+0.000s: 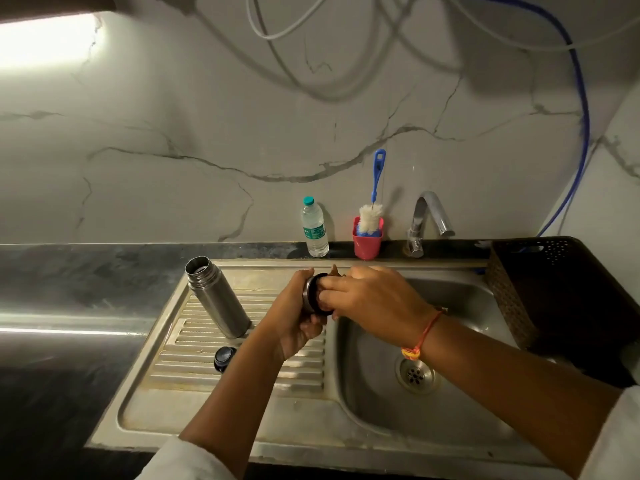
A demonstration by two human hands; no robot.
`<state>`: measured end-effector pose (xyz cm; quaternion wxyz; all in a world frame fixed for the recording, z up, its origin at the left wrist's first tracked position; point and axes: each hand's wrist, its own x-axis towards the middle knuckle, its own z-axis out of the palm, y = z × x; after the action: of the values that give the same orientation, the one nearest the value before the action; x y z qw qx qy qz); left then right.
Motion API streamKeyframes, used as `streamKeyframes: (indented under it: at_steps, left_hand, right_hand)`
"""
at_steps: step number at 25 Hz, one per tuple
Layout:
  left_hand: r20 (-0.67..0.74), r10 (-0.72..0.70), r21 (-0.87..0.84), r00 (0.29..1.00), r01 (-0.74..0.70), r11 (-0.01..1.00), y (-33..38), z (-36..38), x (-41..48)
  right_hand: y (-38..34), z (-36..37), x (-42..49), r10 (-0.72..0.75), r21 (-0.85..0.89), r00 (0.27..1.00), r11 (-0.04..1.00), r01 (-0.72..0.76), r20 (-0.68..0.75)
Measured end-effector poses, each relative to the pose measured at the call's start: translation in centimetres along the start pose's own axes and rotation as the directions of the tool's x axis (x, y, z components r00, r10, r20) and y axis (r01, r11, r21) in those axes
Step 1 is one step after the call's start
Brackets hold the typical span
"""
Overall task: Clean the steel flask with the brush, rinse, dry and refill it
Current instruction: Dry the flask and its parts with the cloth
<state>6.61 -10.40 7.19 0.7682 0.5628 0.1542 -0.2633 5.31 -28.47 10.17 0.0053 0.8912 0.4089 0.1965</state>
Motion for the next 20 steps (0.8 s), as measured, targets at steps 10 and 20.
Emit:
streamKeyframes:
  at_steps: [10,20]
  left_hand:
    - [-0.179,0.272,0.108,0.945,-0.256,0.961,-1.0,-0.9,0.0]
    - [-0.111,0.209,0.176,0.972,-0.188,0.966,-0.2,-3.7,-0.8]
  right_hand:
    - [-3.3,-0.3,3.6,0.238,0.658,0.623,-0.415,-0.628,0.745]
    - [-5.7,0.8,4.9,0.410,0.706,0.654,0.034,-0.707,0.636]
